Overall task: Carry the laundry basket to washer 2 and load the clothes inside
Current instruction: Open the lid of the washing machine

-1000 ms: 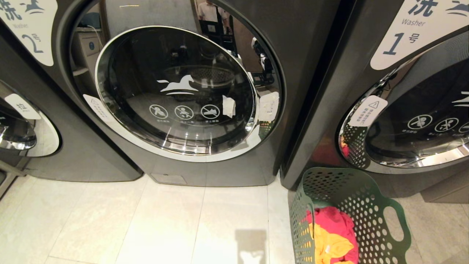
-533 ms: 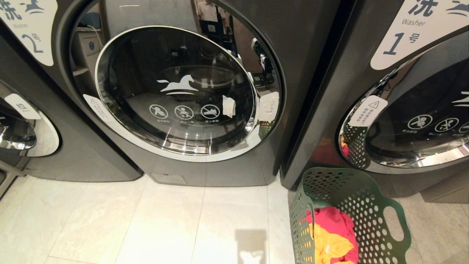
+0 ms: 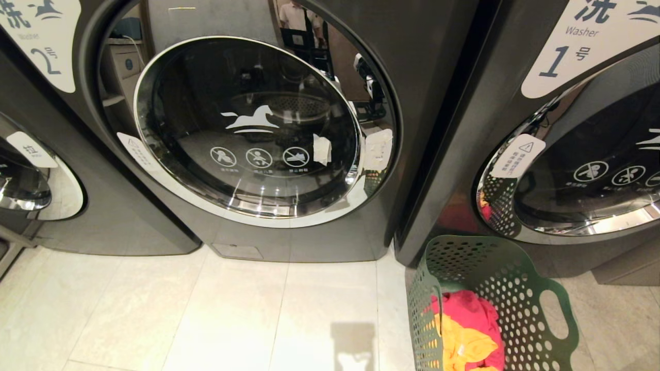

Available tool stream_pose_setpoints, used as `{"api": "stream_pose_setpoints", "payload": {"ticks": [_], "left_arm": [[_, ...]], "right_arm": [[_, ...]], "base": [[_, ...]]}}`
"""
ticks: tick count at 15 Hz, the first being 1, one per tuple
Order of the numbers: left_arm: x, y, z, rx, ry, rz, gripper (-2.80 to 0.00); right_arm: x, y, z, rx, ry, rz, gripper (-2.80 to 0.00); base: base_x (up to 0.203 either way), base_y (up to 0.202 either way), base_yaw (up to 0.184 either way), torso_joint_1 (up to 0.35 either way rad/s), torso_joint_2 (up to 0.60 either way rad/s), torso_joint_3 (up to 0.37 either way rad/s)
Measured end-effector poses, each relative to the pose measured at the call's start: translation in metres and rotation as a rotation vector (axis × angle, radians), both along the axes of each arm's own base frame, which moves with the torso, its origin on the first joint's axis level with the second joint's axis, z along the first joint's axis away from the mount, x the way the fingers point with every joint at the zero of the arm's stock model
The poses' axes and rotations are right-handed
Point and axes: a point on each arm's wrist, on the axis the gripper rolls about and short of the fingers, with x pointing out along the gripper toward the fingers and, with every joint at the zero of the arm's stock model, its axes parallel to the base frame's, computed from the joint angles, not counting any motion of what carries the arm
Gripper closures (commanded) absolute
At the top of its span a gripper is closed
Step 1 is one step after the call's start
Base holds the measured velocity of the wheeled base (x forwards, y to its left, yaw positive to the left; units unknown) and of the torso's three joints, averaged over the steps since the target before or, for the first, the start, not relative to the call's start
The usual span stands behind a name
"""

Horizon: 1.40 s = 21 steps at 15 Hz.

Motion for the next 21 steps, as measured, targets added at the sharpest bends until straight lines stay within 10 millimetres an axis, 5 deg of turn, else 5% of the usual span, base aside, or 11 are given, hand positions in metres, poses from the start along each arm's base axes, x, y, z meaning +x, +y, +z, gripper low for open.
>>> {"api": "stream_pose_setpoints", "payload": {"ticks": [21], "left_arm": [[0.0001, 0.0001, -0.0001, -0.002, 0.001, 0.006, 0.00]], "right_arm": [[0.0002, -0.0001, -0.0003, -0.001, 0.002, -0.001, 0.00]], "base": [[0.000, 0.000, 0.000, 0.003, 0.00, 0.167]]}}
